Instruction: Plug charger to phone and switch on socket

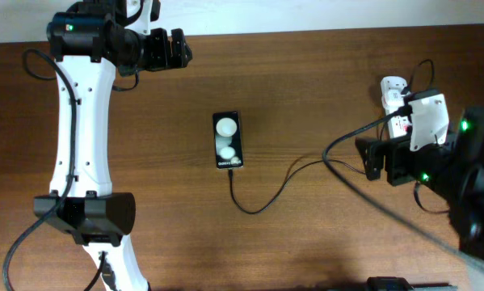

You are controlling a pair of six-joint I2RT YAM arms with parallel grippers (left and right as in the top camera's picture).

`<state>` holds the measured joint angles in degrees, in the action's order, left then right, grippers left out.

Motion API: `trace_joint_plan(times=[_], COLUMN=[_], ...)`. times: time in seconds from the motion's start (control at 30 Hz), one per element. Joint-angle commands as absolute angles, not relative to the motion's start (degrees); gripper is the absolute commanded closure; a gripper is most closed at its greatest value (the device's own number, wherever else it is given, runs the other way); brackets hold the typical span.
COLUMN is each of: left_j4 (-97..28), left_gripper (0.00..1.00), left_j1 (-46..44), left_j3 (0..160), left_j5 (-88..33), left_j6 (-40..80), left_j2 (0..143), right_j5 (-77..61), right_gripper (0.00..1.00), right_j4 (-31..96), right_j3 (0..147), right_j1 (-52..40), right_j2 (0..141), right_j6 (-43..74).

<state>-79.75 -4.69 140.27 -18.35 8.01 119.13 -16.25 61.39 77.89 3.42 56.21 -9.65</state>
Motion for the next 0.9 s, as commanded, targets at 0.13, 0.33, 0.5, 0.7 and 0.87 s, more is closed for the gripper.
trace_joint_plan(times=[0.13, 0.33, 0.5, 0.7, 0.87], left_j4=[-79.83, -79.83, -79.83, -79.83, -79.83], left_gripper=[0.01, 0.01, 0.01, 0.01, 0.01], left_j1=[-4.6, -4.6, -4.6, -4.6, -4.6], left_j3=[141.03, 141.03, 141.03, 141.03, 141.03], left_j5=[-17.96, -17.96, -17.96, -17.96, -17.96], left_j6=[8.1, 8.1, 8.12, 8.12, 8.1], left_j2=[117.78, 117.78, 117.78, 117.78, 117.78], right_j5=[-16.25, -16.25, -16.23, -15.92, -16.01], right_gripper=[0.02, 0.01, 0.01, 0.01, 0.01], right_j4=[29.1, 7.14, -0.58, -0.38, 3.2], right_j3=[41.3, 14.63, 2.76, 0.32, 0.32], right_j1=[2.96, 2.96, 2.94, 2.96, 2.96], right_j2=[26.68, 7.94, 0.1, 0.16, 0.16], right_j6=[-10.0, -8.47, -5.48, -5.52, -5.48])
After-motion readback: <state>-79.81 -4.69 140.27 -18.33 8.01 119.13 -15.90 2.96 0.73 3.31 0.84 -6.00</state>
